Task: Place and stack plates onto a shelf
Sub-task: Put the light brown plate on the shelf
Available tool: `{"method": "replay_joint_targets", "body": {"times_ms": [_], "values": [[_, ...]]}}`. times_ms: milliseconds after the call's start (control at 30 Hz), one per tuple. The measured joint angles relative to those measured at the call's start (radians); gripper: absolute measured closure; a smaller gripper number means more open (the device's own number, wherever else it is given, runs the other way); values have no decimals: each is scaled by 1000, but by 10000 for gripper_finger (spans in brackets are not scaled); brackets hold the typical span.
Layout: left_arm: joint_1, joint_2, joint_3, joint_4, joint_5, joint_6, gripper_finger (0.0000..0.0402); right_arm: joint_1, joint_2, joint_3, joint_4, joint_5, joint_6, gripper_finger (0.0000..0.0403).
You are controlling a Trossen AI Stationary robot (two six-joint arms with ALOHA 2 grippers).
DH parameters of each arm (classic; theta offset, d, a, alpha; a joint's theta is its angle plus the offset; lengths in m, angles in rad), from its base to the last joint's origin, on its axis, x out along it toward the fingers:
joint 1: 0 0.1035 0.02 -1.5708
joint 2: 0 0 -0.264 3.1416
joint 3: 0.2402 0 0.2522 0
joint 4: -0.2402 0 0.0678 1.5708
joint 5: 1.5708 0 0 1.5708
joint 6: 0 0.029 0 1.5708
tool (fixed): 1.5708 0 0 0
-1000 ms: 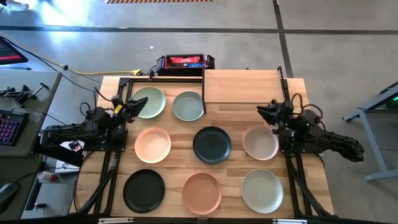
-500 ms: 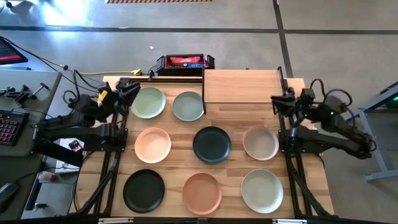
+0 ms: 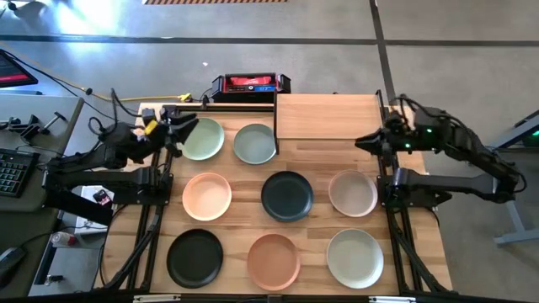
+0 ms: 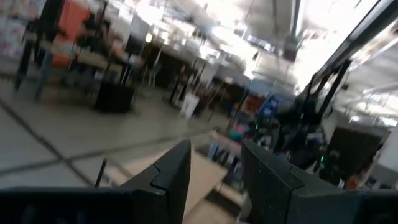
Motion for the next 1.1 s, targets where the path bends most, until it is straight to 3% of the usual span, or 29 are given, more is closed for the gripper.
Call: {"method": "replay_joint_targets", "body": {"times_ms": [200,400,1100], "values": [[0,-1,0,-108,0,-42,271,0,101,19,-82,-76,63,315],[0,-1,0,-132,0,-42,271,65,212,19,-223,-83,154,315],[0,-1,0,-190,1,-44,271,452,561,19,-279,138,618,315]]}}
